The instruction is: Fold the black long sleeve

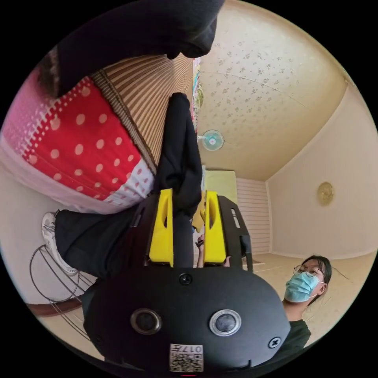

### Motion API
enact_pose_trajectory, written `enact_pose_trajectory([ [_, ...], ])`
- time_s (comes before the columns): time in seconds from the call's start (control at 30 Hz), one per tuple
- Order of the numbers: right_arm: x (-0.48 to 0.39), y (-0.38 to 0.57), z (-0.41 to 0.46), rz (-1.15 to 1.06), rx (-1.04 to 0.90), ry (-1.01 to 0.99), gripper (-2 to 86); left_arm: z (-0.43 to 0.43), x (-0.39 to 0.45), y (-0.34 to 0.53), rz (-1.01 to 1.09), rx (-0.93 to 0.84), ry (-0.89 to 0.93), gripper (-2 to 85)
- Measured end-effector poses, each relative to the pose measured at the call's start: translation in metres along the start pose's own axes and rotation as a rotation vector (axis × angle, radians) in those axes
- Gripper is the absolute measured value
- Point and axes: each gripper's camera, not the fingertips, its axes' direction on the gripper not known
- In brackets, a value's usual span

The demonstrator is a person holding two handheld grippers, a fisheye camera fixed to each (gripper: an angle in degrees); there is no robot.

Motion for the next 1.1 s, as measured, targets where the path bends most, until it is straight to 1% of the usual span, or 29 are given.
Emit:
enact_pose_trajectory([
  [0.07,-0.027,-0.035,0.018,-0.063,-0.077,-0.142,10.3,0.000,0.017,-0.001,0.044,0.007,-0.028,8.1],
  [0.1,-0.037,-0.045,0.023,-0.081,-0.106,-0.179,11.0,0.001,0.033,0.000,0.101,0.003,-0.068,7.8],
  [0.17,-0.082,-0.089,0.050,-0.162,-0.224,-0.296,13.3,0.005,0.057,0.004,0.180,-0.001,-0.152,7.4],
  [0.2,-0.096,-0.100,0.058,-0.185,-0.259,-0.317,13.9,0.009,0.071,0.008,0.224,0.003,-0.202,7.2],
  [0.23,-0.126,-0.122,0.079,-0.238,-0.340,-0.332,15.0,0.014,0.083,0.013,0.269,0.012,-0.247,7.0],
  [0.27,-0.158,-0.142,0.104,-0.290,-0.426,-0.319,16.5,0.017,0.089,0.016,0.290,0.017,-0.267,6.9],
  [0.33,-0.201,-0.166,0.140,-0.354,-0.507,-0.272,18.5,0.030,0.102,0.030,0.361,0.053,-0.323,6.7],
  [0.4,-0.239,-0.181,0.178,-0.414,-0.593,-0.187,19.9,0.041,0.102,0.046,0.383,0.099,-0.339,6.6],
  [0.43,-0.260,-0.185,0.207,-0.445,-0.691,-0.114,20.8,0.049,0.100,0.056,0.394,0.122,-0.344,6.5],
  [0.47,-0.275,-0.184,0.235,-0.472,-0.803,-0.059,22.0,0.052,0.099,0.060,0.400,0.131,-0.347,6.5],
  [0.5,-0.281,-0.181,0.247,-0.491,-0.863,-0.037,22.1,0.057,0.095,0.067,0.406,0.144,-0.350,6.5],
  [0.53,-0.292,-0.172,0.265,-0.540,-0.962,0.020,22.4,0.060,0.090,0.072,0.407,0.154,-0.349,6.5],
  [0.57,-0.300,-0.161,0.277,-0.604,-1.030,0.091,21.6,0.062,0.088,0.074,0.408,0.157,-0.349,6.5],
  [0.6,-0.304,-0.157,0.279,-0.638,-1.044,0.127,21.2,0.064,0.084,0.078,0.413,0.159,-0.351,6.5],
  [0.67,-0.309,-0.146,0.265,-0.763,-0.996,0.249,14.1,0.066,0.078,0.082,0.432,0.155,-0.341,6.6],
  [0.7,-0.308,-0.147,0.257,-0.777,-0.975,0.258,12.0,0.066,0.074,0.084,0.474,0.145,-0.274,8.6],
  [0.73,-0.300,-0.152,0.237,-0.777,-0.930,0.238,9.5,0.065,0.069,0.088,0.526,0.136,-0.177,10.5],
  [0.8,-0.274,-0.166,0.196,-0.742,-0.848,0.151,8.1,0.060,0.057,0.095,0.586,0.138,-0.045,12.2],
  [0.83,-0.246,-0.178,0.162,-0.689,-0.766,0.067,7.5,0.058,0.048,0.099,0.611,0.137,0.007,12.5],
  [0.87,-0.208,-0.189,0.126,-0.619,-0.680,-0.038,7.2,0.057,0.045,0.102,0.623,0.135,0.014,12.6],
  [0.9,-0.187,-0.193,0.108,-0.591,-0.631,-0.097,7.1,0.058,0.039,0.106,0.646,0.123,-0.007,12.8],
  [0.97,-0.090,-0.195,0.041,-0.474,-0.412,-0.328,6.8,0.062,0.031,0.109,0.651,0.108,-0.062,13.6],
  [1.0,-0.064,-0.191,0.027,-0.440,-0.366,-0.378,6.8,0.062,0.031,0.110,0.664,0.098,-0.064,14.2],
  [1.03,-0.014,-0.179,0.001,-0.379,-0.265,-0.450,6.9,0.062,0.036,0.112,0.700,0.088,-0.078,14.5],
  [1.07,0.033,-0.160,-0.020,-0.342,-0.172,-0.485,7.1,0.061,0.037,0.113,0.713,0.085,-0.094,14.5],
  [1.1,0.054,-0.148,-0.028,-0.328,-0.133,-0.491,7.2,0.060,0.037,0.115,0.721,0.088,-0.124,14.3],
])
